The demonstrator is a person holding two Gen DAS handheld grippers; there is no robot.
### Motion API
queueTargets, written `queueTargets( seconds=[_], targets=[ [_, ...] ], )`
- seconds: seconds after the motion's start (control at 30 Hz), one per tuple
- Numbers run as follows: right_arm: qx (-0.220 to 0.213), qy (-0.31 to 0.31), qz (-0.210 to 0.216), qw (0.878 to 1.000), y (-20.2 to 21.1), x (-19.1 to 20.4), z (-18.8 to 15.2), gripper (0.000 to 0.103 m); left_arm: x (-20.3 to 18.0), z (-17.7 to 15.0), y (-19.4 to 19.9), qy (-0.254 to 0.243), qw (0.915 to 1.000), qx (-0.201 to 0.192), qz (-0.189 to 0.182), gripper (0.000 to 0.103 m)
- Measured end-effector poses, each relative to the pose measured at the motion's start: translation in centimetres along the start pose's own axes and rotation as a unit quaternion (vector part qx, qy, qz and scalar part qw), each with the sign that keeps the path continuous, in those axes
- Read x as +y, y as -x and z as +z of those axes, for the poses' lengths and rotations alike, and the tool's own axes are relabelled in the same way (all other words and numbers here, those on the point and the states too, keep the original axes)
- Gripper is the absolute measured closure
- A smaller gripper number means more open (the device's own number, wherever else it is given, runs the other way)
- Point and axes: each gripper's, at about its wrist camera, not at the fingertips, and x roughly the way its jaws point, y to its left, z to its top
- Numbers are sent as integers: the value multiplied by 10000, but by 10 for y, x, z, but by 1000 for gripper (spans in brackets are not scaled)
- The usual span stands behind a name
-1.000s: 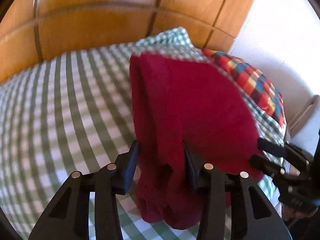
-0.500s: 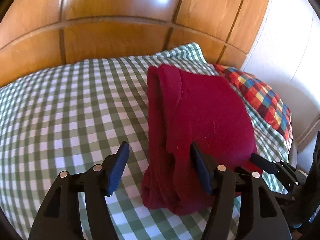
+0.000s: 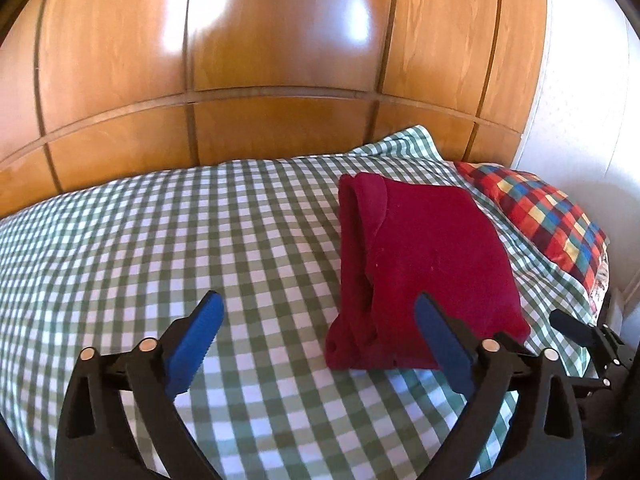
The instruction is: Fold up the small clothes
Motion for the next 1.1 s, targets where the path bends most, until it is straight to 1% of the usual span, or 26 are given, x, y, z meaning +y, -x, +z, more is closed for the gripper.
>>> queueTargets(
  seconds=[0.07,0.23,0.37,0.57,0.67,0.8,1.0,1.1],
  targets=[
    [-49,-63,-75,9999,6,1,-1,3,0,-3,10,-12,9999,-99,135,4],
    [-165,-223,-286,9992,22,6,-5,3,-1,-10,28,-46,9994,-203,260,4],
    [-289,-221,-446,9983,34,10,-9,2,-2,-15,41,-68,9989,-270,372,4],
    [-358,-263,-447,9980,43,8,-9,2,-8,-20,56,-181,9980,-403,451,4],
    [-385,-281,-472,9978,45,9,-10,2,-9,-22,60,-208,9980,-436,412,4],
    [-413,-318,-529,9972,47,8,-11,2,-8,-22,63,-184,9974,-515,479,4],
    [-401,-365,-543,9970,47,6,-12,2,-9,-23,61,-237,9964,-512,636,4],
    [-423,-363,-548,9969,47,6,-12,2,-8,-23,59,-197,9964,-494,656,4]
  ],
)
